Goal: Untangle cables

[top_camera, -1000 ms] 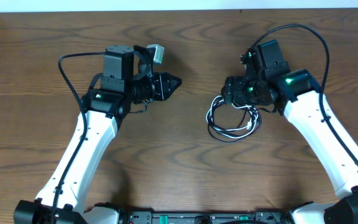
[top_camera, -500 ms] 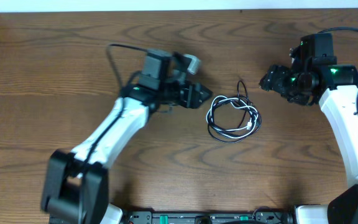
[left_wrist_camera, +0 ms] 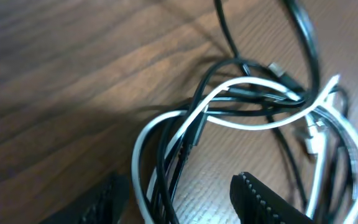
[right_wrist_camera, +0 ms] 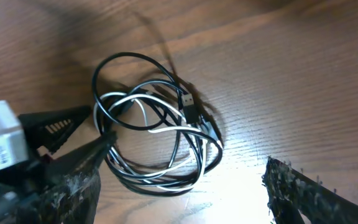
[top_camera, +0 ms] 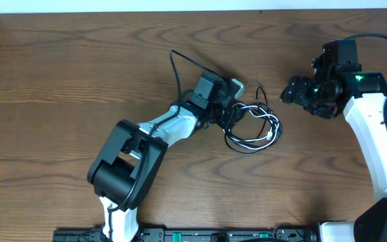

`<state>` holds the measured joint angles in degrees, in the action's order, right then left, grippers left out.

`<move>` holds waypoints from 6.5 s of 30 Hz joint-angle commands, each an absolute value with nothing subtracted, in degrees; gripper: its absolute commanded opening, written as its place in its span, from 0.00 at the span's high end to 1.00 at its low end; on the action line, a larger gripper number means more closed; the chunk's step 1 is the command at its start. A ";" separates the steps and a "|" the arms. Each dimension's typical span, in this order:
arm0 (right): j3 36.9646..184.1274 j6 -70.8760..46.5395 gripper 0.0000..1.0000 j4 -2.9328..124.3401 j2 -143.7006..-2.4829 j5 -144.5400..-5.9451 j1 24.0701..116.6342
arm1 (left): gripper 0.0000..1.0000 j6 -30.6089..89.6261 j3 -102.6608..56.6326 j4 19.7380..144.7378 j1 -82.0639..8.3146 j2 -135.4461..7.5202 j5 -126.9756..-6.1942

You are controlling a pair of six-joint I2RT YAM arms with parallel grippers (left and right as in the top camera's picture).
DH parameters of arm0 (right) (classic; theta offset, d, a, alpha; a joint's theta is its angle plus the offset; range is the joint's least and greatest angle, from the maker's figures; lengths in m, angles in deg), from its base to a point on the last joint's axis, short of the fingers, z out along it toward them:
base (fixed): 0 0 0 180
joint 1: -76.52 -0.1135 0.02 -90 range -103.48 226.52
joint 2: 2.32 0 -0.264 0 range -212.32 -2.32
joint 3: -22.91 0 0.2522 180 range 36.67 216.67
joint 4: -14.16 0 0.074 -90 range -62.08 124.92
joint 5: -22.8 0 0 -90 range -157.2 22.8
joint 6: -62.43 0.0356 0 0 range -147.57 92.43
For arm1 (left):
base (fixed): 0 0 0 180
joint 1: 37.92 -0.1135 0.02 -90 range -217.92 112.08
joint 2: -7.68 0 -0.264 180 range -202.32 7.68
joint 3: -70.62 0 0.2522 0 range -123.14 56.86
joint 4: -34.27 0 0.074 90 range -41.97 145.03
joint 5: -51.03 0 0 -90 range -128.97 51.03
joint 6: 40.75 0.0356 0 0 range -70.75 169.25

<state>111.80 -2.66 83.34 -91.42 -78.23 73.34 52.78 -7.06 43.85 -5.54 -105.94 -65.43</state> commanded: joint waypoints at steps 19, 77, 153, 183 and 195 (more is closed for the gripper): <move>106.38 -3.64 0.21 80.15 -91.57 -79.80 73.42 | 0.93 53.17 -7.23 45.20 -3.99 -108.69 -51.29; 106.19 -13.33 0.82 45.48 -114.50 -91.67 51.87 | 0.93 38.37 -7.65 59.78 -5.78 -75.49 -54.37; 106.36 -8.98 0.99 73.98 -79.57 -105.37 73.69 | 0.29 48.99 -7.63 36.83 -7.82 -86.16 -79.02; 106.36 -10.57 0.99 85.59 -79.57 -79.34 77.25 | 0.92 40.23 -7.65 57.09 -27.20 -86.33 -43.39; 106.29 -10.90 0.69 78.03 -79.81 -91.30 75.63 | 0.93 43.60 -7.65 51.30 -24.93 -83.60 -66.02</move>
